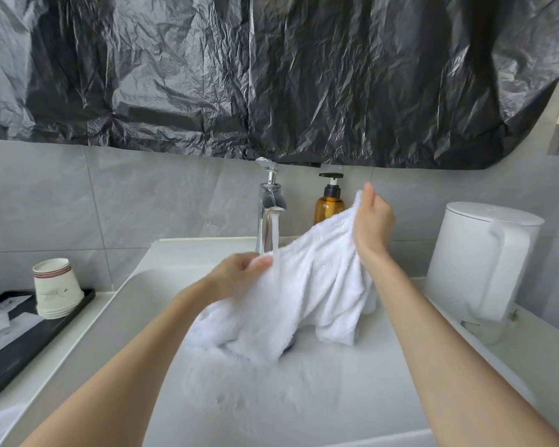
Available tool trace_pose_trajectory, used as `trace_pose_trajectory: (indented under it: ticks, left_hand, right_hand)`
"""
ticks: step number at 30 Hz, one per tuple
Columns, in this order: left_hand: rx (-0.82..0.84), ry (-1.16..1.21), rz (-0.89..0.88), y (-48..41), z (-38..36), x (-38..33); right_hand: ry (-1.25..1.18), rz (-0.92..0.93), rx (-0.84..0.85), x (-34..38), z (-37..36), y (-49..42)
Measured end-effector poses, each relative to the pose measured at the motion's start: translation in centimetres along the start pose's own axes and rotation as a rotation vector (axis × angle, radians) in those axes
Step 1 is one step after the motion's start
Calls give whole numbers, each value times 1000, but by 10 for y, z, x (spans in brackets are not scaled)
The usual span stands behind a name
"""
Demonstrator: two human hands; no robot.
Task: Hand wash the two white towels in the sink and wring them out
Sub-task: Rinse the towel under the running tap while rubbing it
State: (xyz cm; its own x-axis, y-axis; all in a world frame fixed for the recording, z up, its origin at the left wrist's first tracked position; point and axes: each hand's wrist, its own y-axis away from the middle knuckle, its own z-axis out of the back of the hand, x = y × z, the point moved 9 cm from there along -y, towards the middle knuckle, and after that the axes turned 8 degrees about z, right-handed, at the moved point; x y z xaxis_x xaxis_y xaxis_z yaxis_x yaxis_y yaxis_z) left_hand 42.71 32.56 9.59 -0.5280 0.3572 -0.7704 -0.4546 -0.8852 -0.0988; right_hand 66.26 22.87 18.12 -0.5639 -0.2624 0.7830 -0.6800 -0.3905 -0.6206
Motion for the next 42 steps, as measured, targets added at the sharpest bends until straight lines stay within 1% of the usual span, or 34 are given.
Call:
trace_pose_trajectory:
  ticks: [2, 4, 5, 7, 8, 9, 10, 11, 12, 13, 15, 17, 19, 22, 23, 26, 27, 28, 32, 33, 34, 36, 38, 39, 42]
  left_hand:
    - [-143, 128, -83, -1, 23, -10]
    - [-209, 285, -157, 3, 41, -25]
    - [-226, 338, -185, 5, 47, -32]
    - [-241, 371, -235, 7, 53, -45]
    - [-240, 371, -252, 8, 52, -50]
    - [-232, 372, -266, 8, 51, -54]
    - [-217, 369, -275, 7, 48, -56]
    - [-197, 362, -284, 7, 45, -59]
    - [-178, 350, -290, 6, 41, -61]
    - [-174, 337, -295, 7, 40, -62]
    - [-199, 309, -285, 4, 41, -60]
    - [-223, 269, -274, -2, 43, -52]
    - [-232, 199, -240, -10, 42, -37]
    - [-204, -26, -159, -17, 34, -9]
    - [-154, -94, -118, -16, 29, -1]
    - [161, -338, 50, -10, -2, 27]
    - [238, -395, 91, -5, -12, 33]
    - [259, -422, 100, -3, -18, 36]
    - [122, -418, 24, -10, -18, 30]
    - [83, -379, 22, -12, -11, 29]
    - [45, -285, 34, -15, 1, 30]
    - [-45, 66, 60, -15, 31, 30]
    - [-172, 430, 74, -10, 63, 29]
    - [-243, 513, 67, -7, 77, 27]
    - [-388, 572, 59, -3, 99, 25]
  right_hand:
    - [226, 15, 61, -10, 0, 2]
    - [481, 48, 195, -22, -10, 6]
    - [563, 76, 279, -26, -17, 10]
    - [639, 160, 444, -28, -36, 16]
    - [608, 220, 538, -23, -48, 22]
    - [506, 281, 663, -14, -63, 31]
    - [329, 310, 804, -4, -78, 44]
    - [135, 265, 940, 4, -90, 61]
    - [10, 206, 1037, 8, -98, 75]
    - [-34, 195, 1071, 11, -103, 82]
    - [-5, 299, 1001, 18, -101, 77]
    - [0, 368, 865, 25, -91, 63]
    - [-42, 366, 740, 30, -80, 50]
    - [-83, 298, 589, 25, -64, 36]
    - [-96, 278, 545, 23, -59, 32]
    - [-131, 227, 425, 20, -45, 22]
    - [-145, 219, 389, 19, -41, 19]
    - [-156, 215, 363, 19, -40, 18]
    - [-145, 231, 322, 20, -38, 18]
    - [-125, 233, 302, 19, -35, 18]
    - [-94, 232, 273, 17, -32, 16]
    - [-23, 202, 194, 9, -20, 11]
    - [42, 169, 146, 0, -12, 7]
    - [82, 170, 143, -1, -10, 6]
    - [214, 237, 220, 2, -15, 8]
